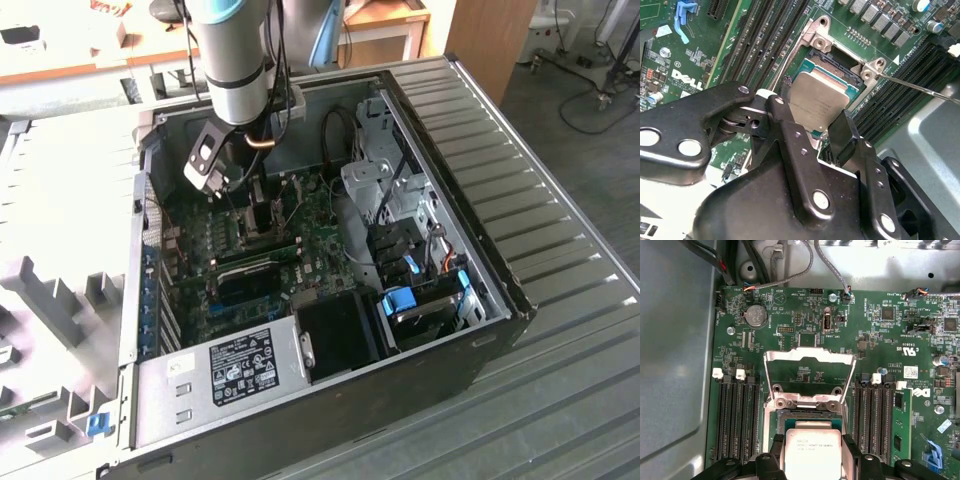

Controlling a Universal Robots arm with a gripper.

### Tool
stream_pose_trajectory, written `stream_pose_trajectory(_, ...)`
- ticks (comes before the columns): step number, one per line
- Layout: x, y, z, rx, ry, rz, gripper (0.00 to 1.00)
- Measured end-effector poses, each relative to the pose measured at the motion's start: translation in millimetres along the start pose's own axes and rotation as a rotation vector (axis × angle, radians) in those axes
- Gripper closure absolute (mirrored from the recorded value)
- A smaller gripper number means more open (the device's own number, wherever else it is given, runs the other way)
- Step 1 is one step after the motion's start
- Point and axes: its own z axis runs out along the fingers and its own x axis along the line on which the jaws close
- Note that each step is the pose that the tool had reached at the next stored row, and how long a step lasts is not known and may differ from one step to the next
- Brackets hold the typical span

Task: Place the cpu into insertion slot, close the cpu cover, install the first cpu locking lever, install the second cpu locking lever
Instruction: 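Place the cpu into insertion slot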

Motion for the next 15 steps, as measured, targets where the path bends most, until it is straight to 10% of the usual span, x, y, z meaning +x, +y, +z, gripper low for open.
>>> stream_pose_trajectory(15, 1.3, -0.5, 3.5, -0.0001, -0.0001, 0.009, 0.46)
